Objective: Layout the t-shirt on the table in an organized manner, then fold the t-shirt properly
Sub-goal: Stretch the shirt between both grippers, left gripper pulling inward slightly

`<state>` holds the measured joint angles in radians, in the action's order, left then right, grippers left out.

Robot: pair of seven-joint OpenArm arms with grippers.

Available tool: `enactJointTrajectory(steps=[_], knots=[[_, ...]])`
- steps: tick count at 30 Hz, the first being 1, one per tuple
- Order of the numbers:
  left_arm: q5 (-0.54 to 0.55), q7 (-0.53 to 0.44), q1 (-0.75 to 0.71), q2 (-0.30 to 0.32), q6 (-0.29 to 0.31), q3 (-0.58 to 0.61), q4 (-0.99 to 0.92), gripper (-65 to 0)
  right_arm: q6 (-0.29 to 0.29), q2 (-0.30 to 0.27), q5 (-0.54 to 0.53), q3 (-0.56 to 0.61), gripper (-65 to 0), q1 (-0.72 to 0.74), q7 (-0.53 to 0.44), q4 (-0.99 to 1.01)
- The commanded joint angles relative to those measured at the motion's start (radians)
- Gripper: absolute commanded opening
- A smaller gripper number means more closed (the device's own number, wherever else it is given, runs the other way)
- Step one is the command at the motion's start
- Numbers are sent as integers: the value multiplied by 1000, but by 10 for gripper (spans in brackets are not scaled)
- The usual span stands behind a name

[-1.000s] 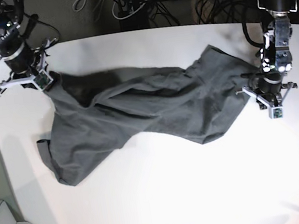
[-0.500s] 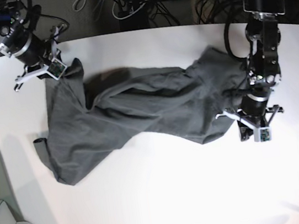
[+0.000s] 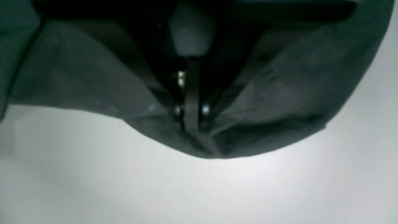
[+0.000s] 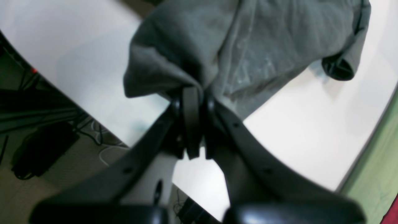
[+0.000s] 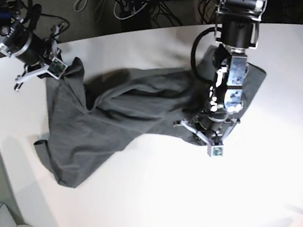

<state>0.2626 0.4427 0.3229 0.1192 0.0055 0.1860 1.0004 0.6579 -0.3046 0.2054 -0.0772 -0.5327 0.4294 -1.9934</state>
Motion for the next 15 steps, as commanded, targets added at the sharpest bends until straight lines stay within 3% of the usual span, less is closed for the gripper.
enactJointTrajectory(steps=[1,5,9,12,15], knots=[[-3,-40,29,14,-5,-4,-15,-647,-7,-12,10,-28,-650,6,-20,-19],[4,-94,18,87,-3,-24,-87,-647,-7,23,87,-131,-650,64,-20,-16],[7,-134,-46,152,-3,-49,-99,-647,0,61,90,-250,-650,122,-20,-17],[7,-147,-83,181,-3,-89,-97,-647,1,75,90,-287,-650,144,-22,-19],[7,-147,-118,191,-2,-144,-96,-647,40,78,90,-287,-650,138,-22,-20]])
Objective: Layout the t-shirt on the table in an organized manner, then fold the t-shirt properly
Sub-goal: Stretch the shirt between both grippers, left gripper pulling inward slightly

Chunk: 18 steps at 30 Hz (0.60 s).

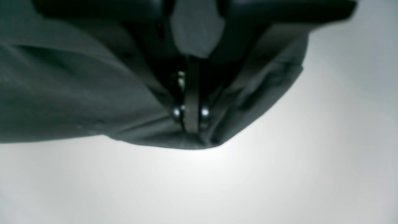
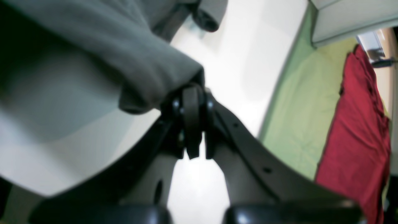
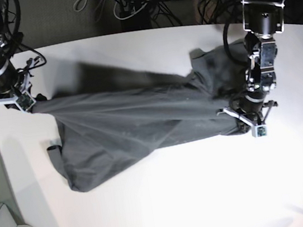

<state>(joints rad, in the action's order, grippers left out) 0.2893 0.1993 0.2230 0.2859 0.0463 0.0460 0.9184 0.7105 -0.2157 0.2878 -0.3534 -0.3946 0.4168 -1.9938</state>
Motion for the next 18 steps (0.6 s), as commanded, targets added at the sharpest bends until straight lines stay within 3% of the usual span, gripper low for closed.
enactJointTrajectory(steps=[1,6,12,18], knots=[[-20,96,-26,28,-43,-22,-14,-647,-12,-8,8,-11,-650,-2,-9,-19],[-20,102,-50,37,-43,-59,9,-647,-12,45,8,-9,-650,-59,-9,-17],[-28,105,-95,37,-43,-67,147,-647,-12,39,9,47,-650,-171,-9,-15],[-28,107,-101,37,-43,-67,159,-647,-12,35,11,55,-650,-212,-8,-15]])
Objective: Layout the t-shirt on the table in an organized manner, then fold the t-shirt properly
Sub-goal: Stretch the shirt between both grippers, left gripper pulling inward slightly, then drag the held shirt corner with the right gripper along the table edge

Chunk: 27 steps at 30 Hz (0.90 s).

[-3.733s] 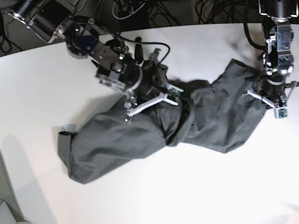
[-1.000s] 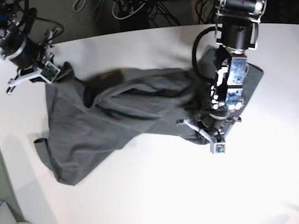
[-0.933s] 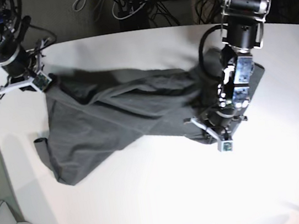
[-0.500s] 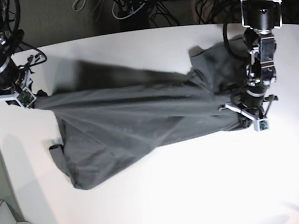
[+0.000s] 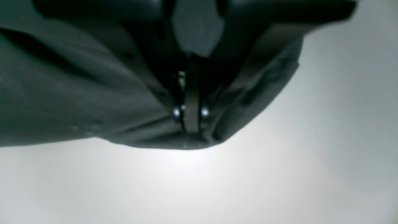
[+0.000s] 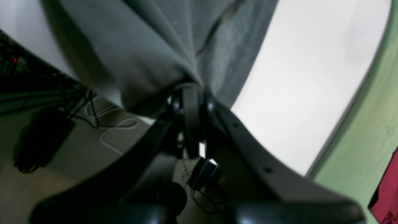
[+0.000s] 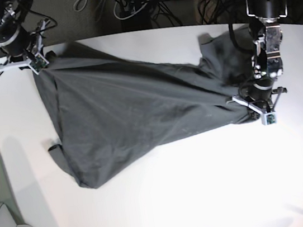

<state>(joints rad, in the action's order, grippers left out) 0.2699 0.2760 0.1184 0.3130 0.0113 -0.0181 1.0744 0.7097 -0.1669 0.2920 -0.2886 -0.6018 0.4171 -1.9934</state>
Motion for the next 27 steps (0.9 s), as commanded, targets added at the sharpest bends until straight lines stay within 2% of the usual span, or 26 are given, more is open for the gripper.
enactJointTrajectory(steps=[1,5,9,12,16,21,27], knots=[[-8,30,4,10,-7,-3,3,-647,-12,-24,6,-11,-650,-7,-4,-16],[-8,30,2,10,-7,-3,5,-647,-12,-61,6,-2,-615,3,115,-16],[-8,30,2,10,-7,-3,5,-647,-12,-102,6,-2,-519,23,214,-16],[-8,29,0,12,-7,-3,5,-647,-12,-138,6,-7,-454,18,240,-16],[-4,29,0,12,-7,-3,5,-647,-12,-142,6,-50,-444,39,234,-16],[-7,29,0,12,-7,-3,7,-647,-12,-135,6,-59,-440,253,280,-2],[-8,29,0,12,-7,-3,7,-647,-12,-136,6,65,-440,612,392,220]])
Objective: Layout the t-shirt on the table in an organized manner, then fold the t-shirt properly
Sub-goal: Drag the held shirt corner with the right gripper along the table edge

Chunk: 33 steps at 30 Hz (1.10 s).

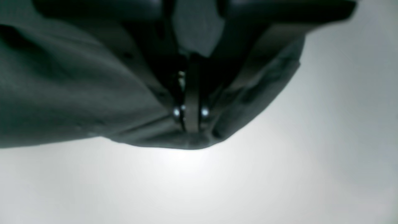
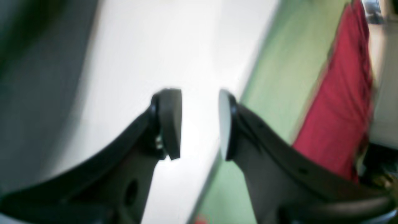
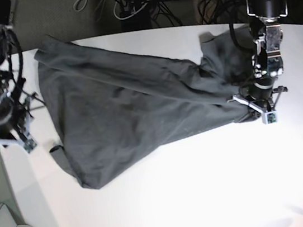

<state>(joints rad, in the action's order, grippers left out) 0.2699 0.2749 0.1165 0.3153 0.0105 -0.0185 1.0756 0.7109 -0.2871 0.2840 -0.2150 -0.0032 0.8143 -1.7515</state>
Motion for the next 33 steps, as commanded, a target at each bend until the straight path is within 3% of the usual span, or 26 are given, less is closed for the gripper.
enactJointTrajectory(steps=[1,9,20,25,33], knots=[[-8,30,2,9,-7,-2,5,-647,-13,-16,14,15,-440,72,10,46],[-8,30,2,9,-13,-2,5,-647,-13,1,14,205,-440,358,17,473],[-8,30,9,3,-13,-2,5,-647,-13,33,14,222,-421,400,-16,493],[-8,30,10,2,-13,-2,5,-647,-13,33,14,220,-379,392,-114,496],[-8,30,10,0,-14,-2,5,-647,-13,39,14,220,-379,401,-163,602]])
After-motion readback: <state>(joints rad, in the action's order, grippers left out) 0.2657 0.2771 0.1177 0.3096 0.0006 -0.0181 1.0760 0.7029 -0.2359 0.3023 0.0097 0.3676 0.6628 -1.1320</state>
